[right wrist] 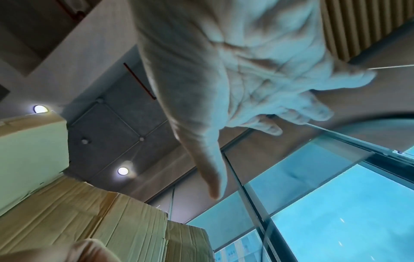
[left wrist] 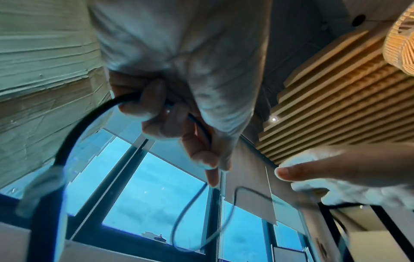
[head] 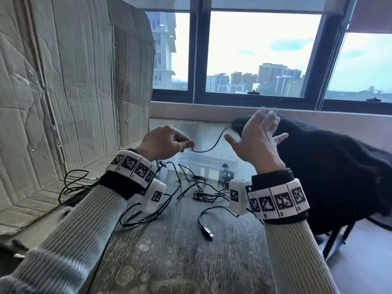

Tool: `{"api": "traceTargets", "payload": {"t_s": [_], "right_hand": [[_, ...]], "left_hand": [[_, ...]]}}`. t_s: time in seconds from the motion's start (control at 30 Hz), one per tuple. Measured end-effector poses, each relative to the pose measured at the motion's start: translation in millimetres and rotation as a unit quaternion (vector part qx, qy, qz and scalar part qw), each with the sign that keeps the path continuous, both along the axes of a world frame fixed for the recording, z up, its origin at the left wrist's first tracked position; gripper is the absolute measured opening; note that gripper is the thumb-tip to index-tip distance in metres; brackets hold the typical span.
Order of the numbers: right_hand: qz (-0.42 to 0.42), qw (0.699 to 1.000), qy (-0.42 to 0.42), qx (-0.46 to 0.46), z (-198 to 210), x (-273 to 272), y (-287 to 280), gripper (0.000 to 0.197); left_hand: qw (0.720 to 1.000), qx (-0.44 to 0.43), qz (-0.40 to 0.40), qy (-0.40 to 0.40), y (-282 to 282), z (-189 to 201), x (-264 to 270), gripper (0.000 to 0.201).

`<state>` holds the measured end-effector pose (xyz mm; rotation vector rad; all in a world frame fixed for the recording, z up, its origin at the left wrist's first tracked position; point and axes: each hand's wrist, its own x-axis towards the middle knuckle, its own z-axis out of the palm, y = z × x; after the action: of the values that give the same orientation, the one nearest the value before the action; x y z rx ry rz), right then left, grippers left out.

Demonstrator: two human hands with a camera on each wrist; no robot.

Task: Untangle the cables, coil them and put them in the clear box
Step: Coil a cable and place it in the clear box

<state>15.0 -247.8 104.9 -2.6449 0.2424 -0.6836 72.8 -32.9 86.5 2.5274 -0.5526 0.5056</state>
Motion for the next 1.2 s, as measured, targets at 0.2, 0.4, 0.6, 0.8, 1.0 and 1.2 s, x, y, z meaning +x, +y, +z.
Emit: {"api": "traceTargets", "payload": {"t_s": [0.2, 0.4, 0.6, 0.8, 1.0, 1.2], "right_hand": [[0.282, 0.956, 0.077, -0.013, -17, 14, 14, 0.045], [0.287, 0.947, 0.036, 0.137, -20, 22, 16, 0.019], [0.275, 0.92, -0.051, 0.275, -18, 26, -4, 0.013], [0.281, 0.87, -0.104, 0.392, -14, 25, 14, 0.019], [0.26, 0.905, -0.166, 0.292, -22, 28, 29, 0.017], [0.269, 0.913, -0.162, 0.262, -17, 25, 27, 0.016]], "left_hand": [[0.999, 0.041, -0.008, 0.002, -11, 2, -2, 0.027], [0.989, -0.094, -0.114, 0.031, -22, 0, 3, 0.028], [0.877, -0.345, -0.225, 0.247, -12, 4, -2, 0.024], [0.7, -0.59, -0.304, 0.264, -25, 6, -9, 0.04], [0.643, -0.655, -0.334, 0.216, -39, 18, -16, 0.047], [0.65, -0.673, -0.315, 0.158, -43, 20, -16, 0.027]]}}
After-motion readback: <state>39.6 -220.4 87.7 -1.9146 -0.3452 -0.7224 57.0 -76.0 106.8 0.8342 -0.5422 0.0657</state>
